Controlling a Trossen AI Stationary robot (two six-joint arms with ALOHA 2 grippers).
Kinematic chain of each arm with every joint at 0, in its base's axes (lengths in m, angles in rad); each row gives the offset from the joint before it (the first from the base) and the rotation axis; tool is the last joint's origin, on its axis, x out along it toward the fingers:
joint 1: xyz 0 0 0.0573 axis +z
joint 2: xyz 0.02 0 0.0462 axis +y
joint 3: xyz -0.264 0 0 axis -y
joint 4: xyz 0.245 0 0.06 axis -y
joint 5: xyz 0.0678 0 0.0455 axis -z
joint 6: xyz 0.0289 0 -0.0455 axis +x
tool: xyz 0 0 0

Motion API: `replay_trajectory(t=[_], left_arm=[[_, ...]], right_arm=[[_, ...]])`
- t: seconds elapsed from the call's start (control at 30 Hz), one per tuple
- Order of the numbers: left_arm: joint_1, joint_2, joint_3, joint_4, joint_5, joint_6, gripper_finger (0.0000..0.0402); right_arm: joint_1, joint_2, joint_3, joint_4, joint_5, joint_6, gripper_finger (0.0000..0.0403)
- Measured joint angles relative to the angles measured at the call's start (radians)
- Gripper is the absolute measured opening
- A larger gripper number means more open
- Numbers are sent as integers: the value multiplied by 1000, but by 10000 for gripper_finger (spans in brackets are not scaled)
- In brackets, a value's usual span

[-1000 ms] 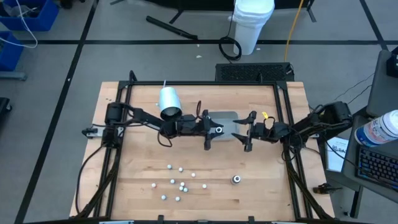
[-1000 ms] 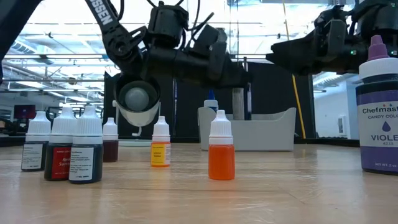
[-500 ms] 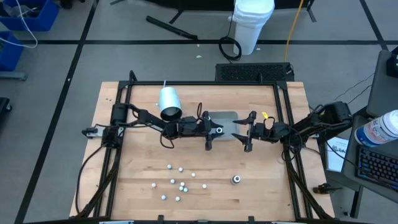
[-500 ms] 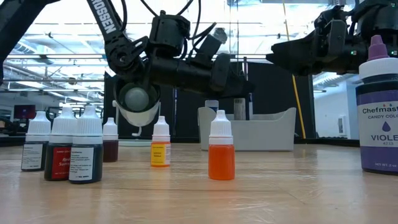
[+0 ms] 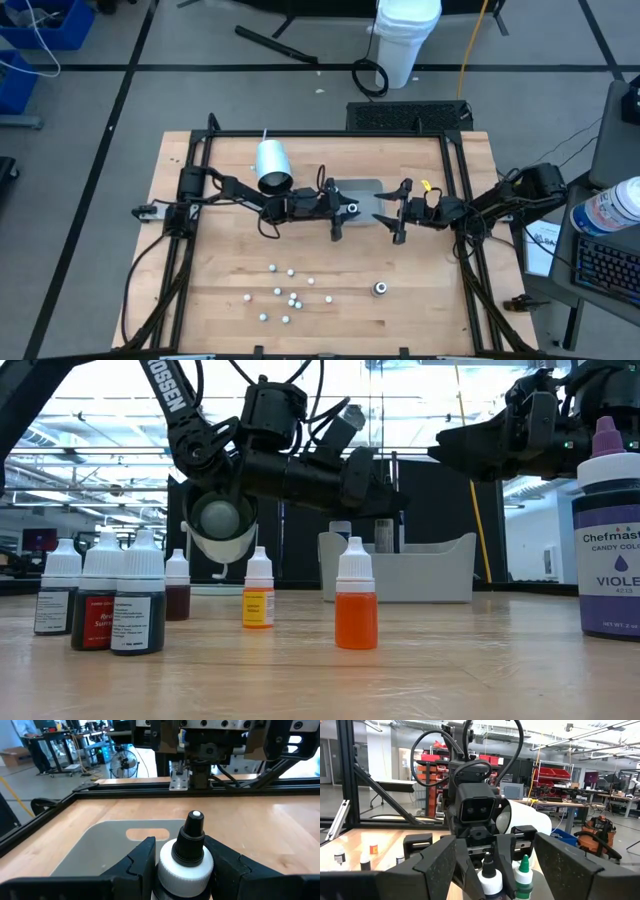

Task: Pick & Place food coloring
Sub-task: Put the black food coloring bottle into the gray bin

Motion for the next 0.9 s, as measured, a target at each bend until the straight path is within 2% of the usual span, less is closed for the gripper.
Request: replay_trajectory(t=[0.13,0.4,0.7,0.9], left_arm=[[-2,0,0,-2,-56,-19,140],[-48,1,2,20,-242,-14,140],[-60,-2,51,1,-242,10,140],[-45,-3,123,-121,-230,33,140]], right_arm=[[0,0,0,0,0,0,253],[0,0,0,0,0,0,253],[0,0,0,5,0,0,253],[0,0,0,7,0,0,253]])
